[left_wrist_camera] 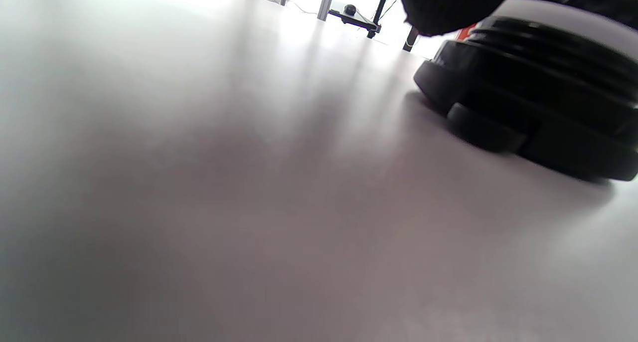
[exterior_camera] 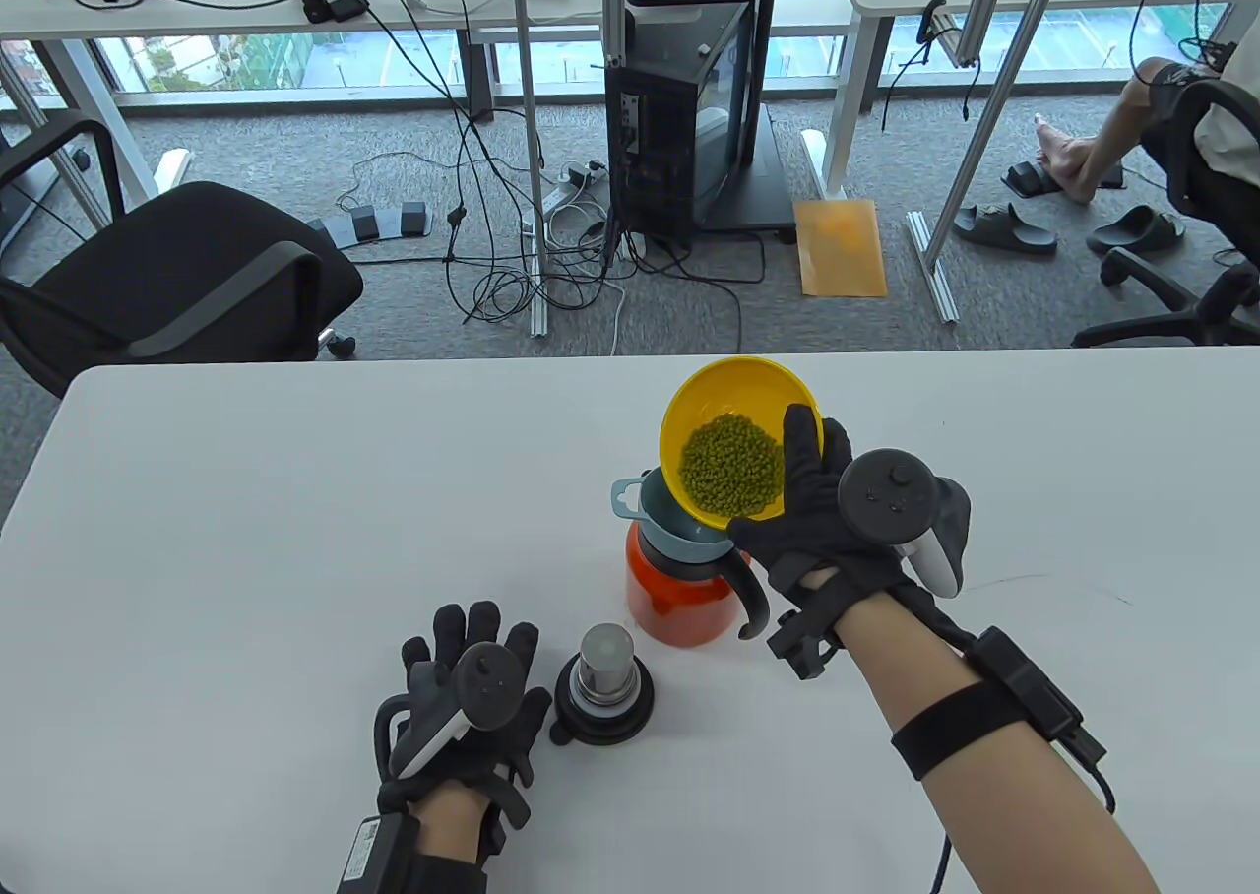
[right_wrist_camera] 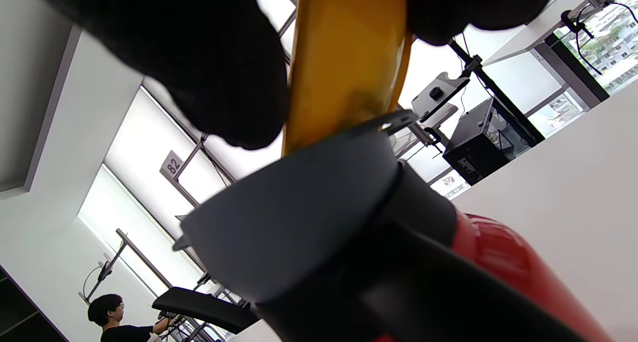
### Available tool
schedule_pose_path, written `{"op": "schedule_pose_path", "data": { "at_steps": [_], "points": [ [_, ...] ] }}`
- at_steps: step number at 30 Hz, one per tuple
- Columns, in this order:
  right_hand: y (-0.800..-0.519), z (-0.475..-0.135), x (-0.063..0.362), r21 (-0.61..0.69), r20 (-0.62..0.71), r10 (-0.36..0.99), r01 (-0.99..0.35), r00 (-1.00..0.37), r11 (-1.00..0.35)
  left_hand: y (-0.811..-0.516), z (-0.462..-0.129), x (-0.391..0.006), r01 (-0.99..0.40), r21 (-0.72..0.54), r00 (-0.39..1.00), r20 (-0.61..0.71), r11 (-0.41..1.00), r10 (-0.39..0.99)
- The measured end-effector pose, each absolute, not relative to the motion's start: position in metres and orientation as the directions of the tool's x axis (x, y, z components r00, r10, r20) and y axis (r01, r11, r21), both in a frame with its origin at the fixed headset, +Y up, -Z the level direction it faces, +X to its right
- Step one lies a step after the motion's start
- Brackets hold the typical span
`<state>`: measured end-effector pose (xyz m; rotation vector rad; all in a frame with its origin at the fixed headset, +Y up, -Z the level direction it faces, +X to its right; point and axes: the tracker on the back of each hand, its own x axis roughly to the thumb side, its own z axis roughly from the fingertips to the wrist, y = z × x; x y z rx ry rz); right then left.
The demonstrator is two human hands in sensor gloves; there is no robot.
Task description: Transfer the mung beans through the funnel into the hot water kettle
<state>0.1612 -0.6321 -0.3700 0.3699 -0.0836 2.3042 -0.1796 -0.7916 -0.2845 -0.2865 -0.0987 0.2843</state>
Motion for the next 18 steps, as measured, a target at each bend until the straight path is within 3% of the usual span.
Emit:
{"op": "schedule_pose_path", "data": {
  "at_steps": [12,18],
  "points": [
    [-0.626,-0.36,0.149,-0.078,0.445,0.476,-0.563,-0.758,-0.823,-0.792,-0.284,-0.18,-0.27,-0.299,0.953,0.054,0.915,0.299],
    [-0.625,-0.356,0.145,-0.124,0.462,0.418,-0.523,-0.783,-0.843,-0.792,-0.284,-0.18,-0.271,-0.298,0.952,0.057,0.915,0.301]
  ]
}}
